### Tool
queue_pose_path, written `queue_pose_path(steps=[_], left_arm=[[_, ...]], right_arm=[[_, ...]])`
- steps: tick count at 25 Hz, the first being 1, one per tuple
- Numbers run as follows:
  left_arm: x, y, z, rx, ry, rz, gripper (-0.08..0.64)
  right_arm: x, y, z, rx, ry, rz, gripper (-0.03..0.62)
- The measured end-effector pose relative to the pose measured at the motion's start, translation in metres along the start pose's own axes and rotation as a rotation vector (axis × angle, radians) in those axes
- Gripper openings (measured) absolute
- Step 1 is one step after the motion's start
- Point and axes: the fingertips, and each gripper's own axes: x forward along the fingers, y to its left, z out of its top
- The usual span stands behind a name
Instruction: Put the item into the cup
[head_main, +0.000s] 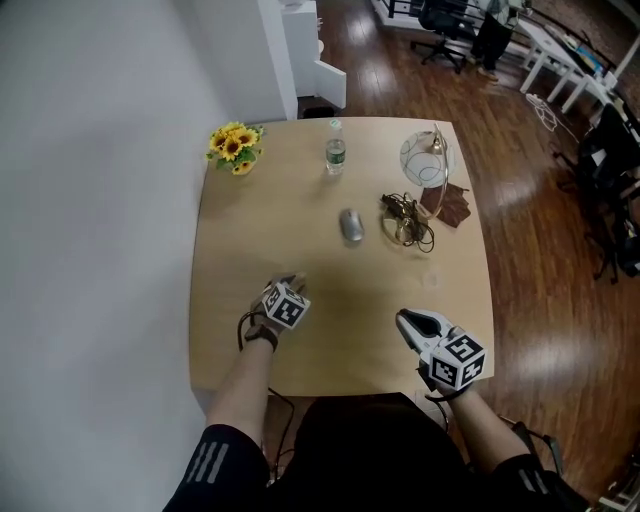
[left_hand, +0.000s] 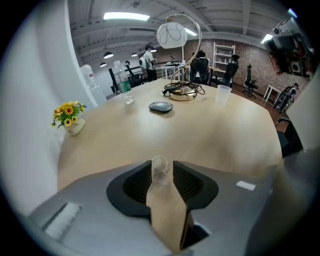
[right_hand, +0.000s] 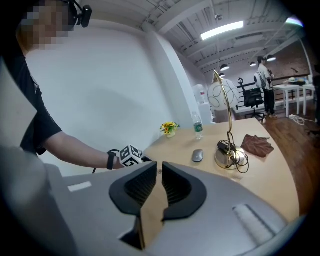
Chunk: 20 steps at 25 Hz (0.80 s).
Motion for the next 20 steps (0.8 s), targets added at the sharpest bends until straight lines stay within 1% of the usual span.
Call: queue_pose_path(steps=[2,7,9,11,13,15,18,20], left_arm=[[0.01,0.001,-0.003,0.01,0.036,0.001,0.116],[0.017,0.014,-0.004,0.025,0.076,0.056,-0.003],[0.016,0.014,-0.003,0.03,0.079,0.061,-0.005],[0.012,0.014,0.002,0.027,0.065,0.067,-0.005],[0.004,0.012,0.018,0.024,0.025,0.071,-0.005],[-0.006,0.009,0.045,0.031,-0.038,0.074,-0.005],[-0.021,-0.004,0.099,0.052,-0.147,0.071,-0.005],[-0.03,-0.021,0.14,0.076,-0.218,0.052,-0.005]], right_arm=[[-0.002,-0.002,-0.003,0.012,0.005,0.001,0.043],[-0.013,-0.013,-0.011,0.034,0.013,-0.001,0.043],[-0.019,-0.02,-0.013,0.047,0.01,-0.01,0.043],[-0.026,-0.027,-0.012,0.061,0.001,-0.018,0.043],[-0.032,-0.034,-0.01,0.069,-0.013,-0.025,0.043],[-0.037,-0.042,-0.006,0.074,-0.028,-0.033,0.043],[-0.046,-0.055,0.0,0.087,-0.054,-0.046,0.043],[-0.053,-0.063,0.004,0.093,-0.072,-0.057,0.043]])
